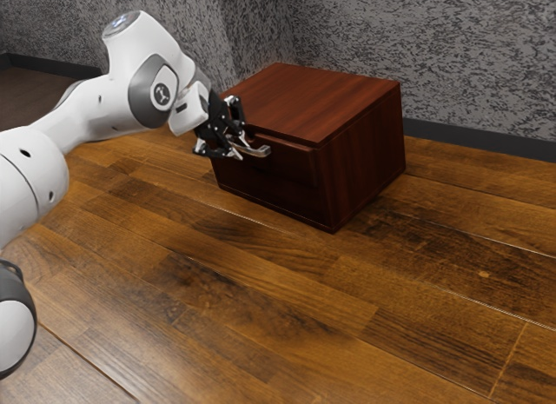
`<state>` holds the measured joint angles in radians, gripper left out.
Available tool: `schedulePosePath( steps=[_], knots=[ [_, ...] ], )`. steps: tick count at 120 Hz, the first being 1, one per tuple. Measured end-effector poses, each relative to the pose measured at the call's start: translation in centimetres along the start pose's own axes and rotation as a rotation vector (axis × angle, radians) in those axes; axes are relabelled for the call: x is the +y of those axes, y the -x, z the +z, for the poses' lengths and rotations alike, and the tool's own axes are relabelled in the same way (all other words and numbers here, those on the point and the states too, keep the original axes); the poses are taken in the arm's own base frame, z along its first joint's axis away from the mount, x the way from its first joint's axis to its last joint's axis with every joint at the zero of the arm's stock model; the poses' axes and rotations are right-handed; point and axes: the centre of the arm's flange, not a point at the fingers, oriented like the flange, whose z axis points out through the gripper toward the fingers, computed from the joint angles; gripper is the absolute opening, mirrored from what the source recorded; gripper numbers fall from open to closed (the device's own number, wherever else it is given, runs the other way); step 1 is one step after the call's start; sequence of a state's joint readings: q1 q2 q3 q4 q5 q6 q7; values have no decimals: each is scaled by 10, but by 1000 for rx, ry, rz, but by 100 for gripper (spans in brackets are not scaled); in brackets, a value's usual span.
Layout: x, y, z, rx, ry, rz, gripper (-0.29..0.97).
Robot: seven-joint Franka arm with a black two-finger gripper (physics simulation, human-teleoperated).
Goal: Pull the drawer handle with one arm to open the drawer
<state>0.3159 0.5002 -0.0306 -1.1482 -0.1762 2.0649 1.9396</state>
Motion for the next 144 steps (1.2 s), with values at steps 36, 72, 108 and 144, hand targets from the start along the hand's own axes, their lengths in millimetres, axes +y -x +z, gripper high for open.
schedulePosePath(
  steps=[36, 72, 108, 144],
  knots=[
    [9, 2, 0, 3, 27, -6, 7],
    [20, 4, -9, 6, 49, -13, 5],
    [29, 2, -7, 20, 85, -12, 6],
    [36, 5, -15, 19, 96, -17, 4]
  ],
)
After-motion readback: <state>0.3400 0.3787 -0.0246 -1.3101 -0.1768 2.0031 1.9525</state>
